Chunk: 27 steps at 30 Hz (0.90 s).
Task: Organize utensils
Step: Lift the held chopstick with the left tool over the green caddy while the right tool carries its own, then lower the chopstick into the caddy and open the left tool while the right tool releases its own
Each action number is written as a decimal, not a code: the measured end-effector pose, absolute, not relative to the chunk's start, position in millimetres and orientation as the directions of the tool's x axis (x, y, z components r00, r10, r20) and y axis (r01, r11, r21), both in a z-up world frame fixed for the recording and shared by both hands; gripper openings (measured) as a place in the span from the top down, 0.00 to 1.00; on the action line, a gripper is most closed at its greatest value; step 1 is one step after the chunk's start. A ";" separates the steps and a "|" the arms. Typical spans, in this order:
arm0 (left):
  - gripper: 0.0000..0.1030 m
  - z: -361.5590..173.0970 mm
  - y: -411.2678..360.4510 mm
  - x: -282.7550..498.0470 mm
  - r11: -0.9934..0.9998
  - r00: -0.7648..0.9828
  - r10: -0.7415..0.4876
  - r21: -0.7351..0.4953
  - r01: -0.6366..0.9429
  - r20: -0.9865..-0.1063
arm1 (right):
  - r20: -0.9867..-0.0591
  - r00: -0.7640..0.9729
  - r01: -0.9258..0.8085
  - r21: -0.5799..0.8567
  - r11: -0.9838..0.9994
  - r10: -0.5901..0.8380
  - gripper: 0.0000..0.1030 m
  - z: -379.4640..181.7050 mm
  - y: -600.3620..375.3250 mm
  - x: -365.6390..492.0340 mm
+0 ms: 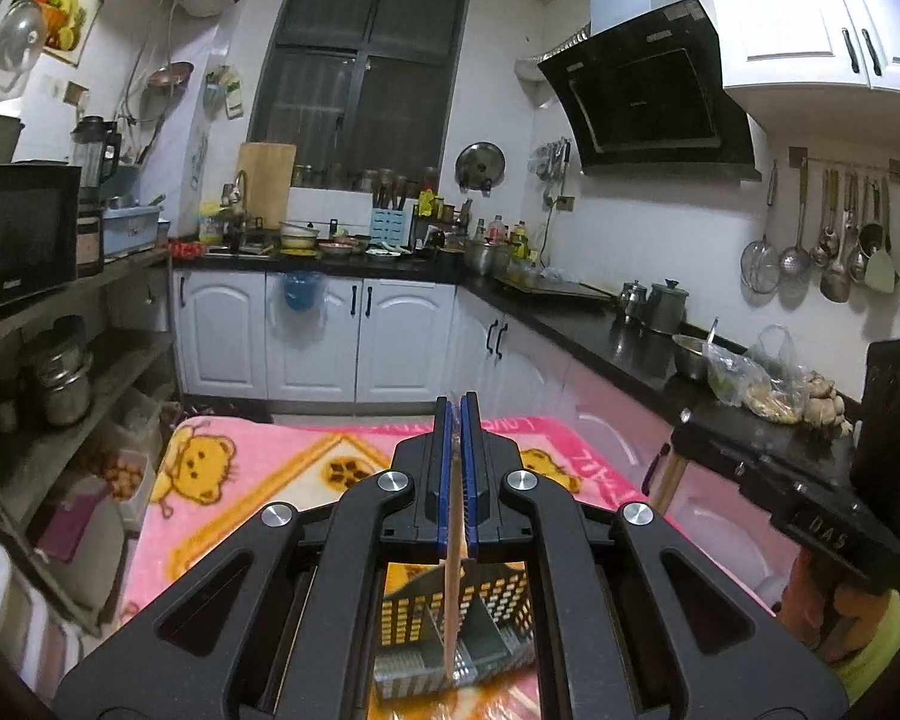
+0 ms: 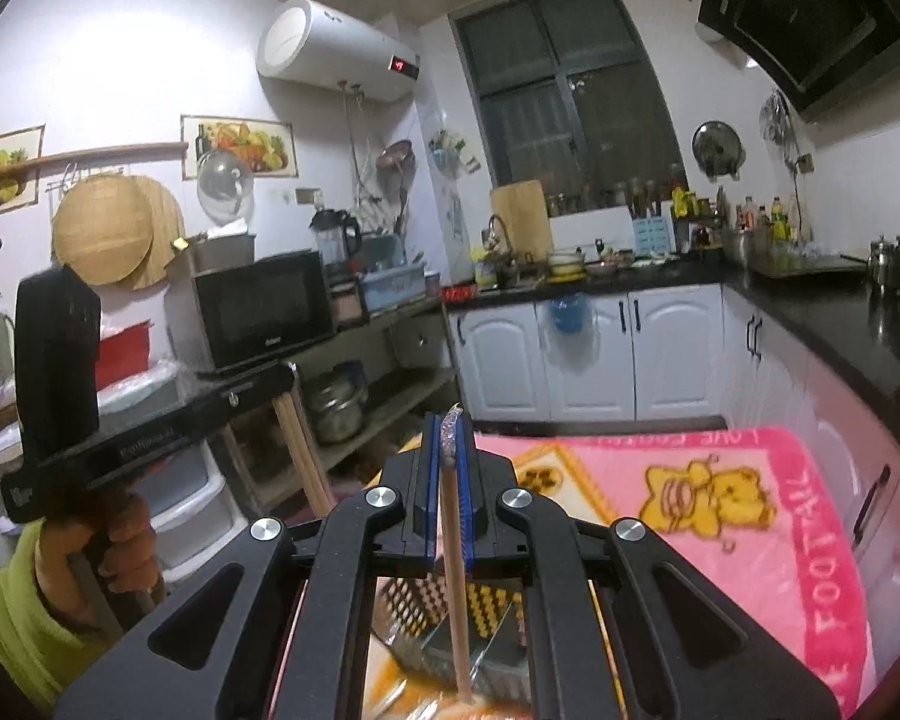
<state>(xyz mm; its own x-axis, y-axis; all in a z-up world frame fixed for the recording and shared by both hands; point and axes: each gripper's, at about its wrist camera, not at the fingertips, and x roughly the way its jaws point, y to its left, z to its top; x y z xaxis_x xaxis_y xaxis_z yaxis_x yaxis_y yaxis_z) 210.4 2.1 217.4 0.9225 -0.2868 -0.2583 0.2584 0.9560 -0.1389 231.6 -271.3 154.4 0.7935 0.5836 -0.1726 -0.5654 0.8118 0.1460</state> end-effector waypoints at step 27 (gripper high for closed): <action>0.98 126.7 -0.1 278.6 0.976 0.895 -0.214 -0.124 0.179 -0.391 | -0.293 0.806 -0.472 0.209 0.857 0.515 0.94 73.0 -256.9 299.5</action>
<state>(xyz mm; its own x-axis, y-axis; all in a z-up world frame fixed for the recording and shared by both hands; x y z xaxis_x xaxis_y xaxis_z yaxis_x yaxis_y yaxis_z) 278.6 -0.1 126.7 0.8950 -0.2138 -0.3914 0.1790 0.9760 -0.1239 299.5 -256.9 73.0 0.8056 0.5152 -0.2926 -0.4719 0.8565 0.2090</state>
